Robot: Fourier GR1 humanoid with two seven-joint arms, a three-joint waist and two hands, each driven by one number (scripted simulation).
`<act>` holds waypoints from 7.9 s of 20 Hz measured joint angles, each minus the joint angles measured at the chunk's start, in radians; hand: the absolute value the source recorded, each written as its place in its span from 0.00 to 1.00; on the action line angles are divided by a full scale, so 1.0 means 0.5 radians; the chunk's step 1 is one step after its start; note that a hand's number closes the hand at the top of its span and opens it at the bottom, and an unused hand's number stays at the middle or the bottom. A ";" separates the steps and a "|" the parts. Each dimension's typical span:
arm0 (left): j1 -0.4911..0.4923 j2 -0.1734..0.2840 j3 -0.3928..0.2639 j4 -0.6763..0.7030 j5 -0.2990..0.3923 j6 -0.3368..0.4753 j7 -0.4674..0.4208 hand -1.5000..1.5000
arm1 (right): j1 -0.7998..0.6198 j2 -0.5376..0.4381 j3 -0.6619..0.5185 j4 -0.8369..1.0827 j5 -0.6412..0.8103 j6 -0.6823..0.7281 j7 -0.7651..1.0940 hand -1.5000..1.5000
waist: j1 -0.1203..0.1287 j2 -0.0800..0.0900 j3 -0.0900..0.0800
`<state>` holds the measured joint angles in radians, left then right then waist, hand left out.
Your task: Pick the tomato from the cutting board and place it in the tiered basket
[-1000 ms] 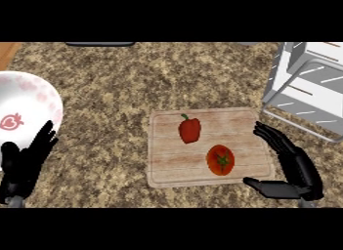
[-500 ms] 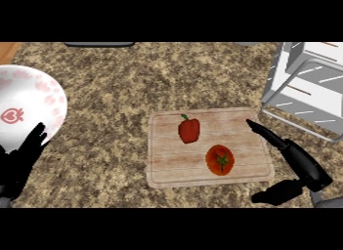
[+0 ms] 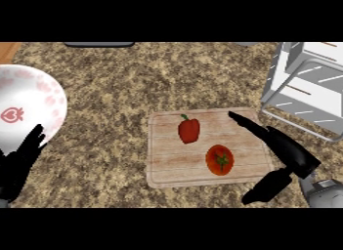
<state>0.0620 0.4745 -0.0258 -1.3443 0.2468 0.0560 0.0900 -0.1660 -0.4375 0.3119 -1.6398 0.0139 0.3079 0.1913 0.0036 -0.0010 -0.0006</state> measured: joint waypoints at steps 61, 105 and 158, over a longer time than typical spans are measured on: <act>-0.022 -0.381 0.485 -0.098 -0.450 -0.383 0.133 0.50 | -0.046 0.687 -0.234 0.722 0.936 0.233 -0.479 1.00 | -0.007 -0.010 -0.007; -0.135 -0.409 0.508 0.029 -0.517 -0.410 0.094 0.50 | -1.662 0.799 -0.342 0.829 2.659 -0.814 1.819 1.00 | 0.026 0.005 0.000; -0.125 -0.432 0.495 -0.067 -0.544 -0.440 0.134 0.50 | -2.376 -0.492 -0.860 3.026 2.635 -0.652 0.416 0.00 | 0.085 0.035 0.002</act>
<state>-0.0003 0.2587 0.2219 -1.3777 -0.0251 -0.1641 0.1570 -1.3538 -0.6836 -0.1180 -0.1266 1.3314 -0.0181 0.3993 0.0462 0.0166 0.0003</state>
